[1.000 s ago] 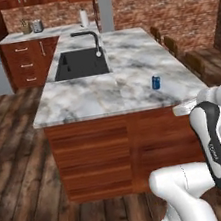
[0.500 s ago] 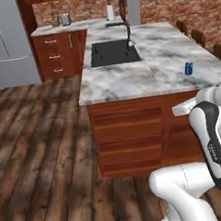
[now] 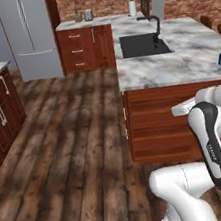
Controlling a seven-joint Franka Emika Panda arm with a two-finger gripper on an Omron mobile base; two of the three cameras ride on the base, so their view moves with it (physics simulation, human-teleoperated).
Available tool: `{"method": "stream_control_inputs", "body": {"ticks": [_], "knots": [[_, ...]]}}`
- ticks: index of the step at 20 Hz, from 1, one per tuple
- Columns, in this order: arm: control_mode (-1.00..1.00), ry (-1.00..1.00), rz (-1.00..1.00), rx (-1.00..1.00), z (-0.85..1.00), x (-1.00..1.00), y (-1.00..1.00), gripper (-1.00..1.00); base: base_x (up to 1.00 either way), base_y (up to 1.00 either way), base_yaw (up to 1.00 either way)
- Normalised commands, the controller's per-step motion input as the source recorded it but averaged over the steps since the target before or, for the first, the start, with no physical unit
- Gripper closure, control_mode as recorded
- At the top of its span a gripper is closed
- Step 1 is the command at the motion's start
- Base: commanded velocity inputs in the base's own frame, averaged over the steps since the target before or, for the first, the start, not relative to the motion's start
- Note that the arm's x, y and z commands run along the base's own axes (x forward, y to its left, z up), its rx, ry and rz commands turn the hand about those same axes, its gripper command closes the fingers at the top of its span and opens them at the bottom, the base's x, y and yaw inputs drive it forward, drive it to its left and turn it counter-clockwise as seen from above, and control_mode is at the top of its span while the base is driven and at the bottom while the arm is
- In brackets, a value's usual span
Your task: Move the drinks to the dining counter.
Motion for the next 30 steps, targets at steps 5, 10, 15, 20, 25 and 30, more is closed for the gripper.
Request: {"method": "stream_control_inputs", "body": {"ticks": [5,10,15,20,25,30], "knots": [[1.00,0.00,0.00,0.00,0.00,0.00,0.00,-1.00,-0.37,0.88,0.07],[1.00,0.00,0.00,0.00,0.00,0.00,0.00,-1.00,-0.34,0.94,0.04],[1.00,0.00,0.00,0.00,0.00,0.00,0.00,-1.00,-0.08,1.00,0.01],[1.00,0.00,0.00,0.00,0.00,0.00,0.00,-1.00,0.00,1.00,0.00],[1.00,0.00,0.00,0.00,0.00,0.00,0.00,-1.00,0.00,1.00,0.00],[1.00,0.00,0.00,0.00,0.00,0.00,0.00,-1.00,0.00,1.00,0.00]]}}
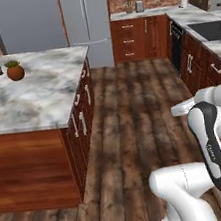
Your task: Move the drinks to the dining counter.
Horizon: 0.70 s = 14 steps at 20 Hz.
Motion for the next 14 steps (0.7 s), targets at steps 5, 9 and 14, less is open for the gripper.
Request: {"method": "stream_control_inputs", "body": {"ticks": [5,9,14], "knots": [[1.00,0.00,0.00,0.00,0.00,0.00,0.00,-1.00,0.00,1.00,0.00],[1.00,0.00,0.00,0.00,0.00,0.00,0.00,-1.00,0.00,1.00,0.00],[1.00,0.00,0.00,0.00,0.00,0.00,0.00,-1.00,0.00,1.00,0.00]]}}
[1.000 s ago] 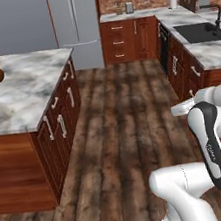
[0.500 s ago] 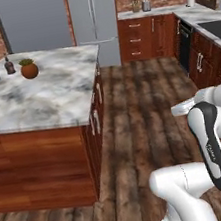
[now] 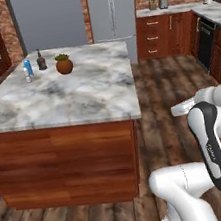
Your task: Move the drinks to the dining counter.
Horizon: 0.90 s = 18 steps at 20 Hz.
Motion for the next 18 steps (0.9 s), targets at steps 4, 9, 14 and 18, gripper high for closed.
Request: {"method": "stream_control_inputs", "body": {"ticks": [4,9,14,18], "knots": [[1.00,0.00,0.00,0.00,0.00,0.00,0.00,-1.00,0.00,1.00,0.00],[1.00,0.00,0.00,0.00,0.00,0.00,0.00,-1.00,0.00,1.00,0.00],[1.00,0.00,0.00,0.00,0.00,0.00,0.00,-1.00,0.00,1.00,0.00],[1.00,0.00,0.00,0.00,0.00,0.00,0.00,-1.00,0.00,1.00,0.00]]}}
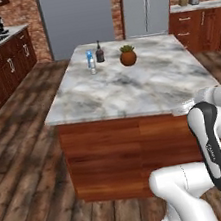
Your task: Move the drinks to the dining counter.
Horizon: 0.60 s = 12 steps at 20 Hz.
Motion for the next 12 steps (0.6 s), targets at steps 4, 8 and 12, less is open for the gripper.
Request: {"method": "stream_control_inputs", "body": {"ticks": [4,8,12], "knots": [[1.00,0.00,0.00,0.00,0.00,0.00,0.00,-1.00,0.00,1.00,0.00],[1.00,0.00,0.00,0.00,0.00,0.00,0.00,-1.00,0.00,1.00,-0.02],[1.00,0.00,0.00,0.00,0.00,0.00,0.00,-1.00,0.03,1.00,-0.05]]}}
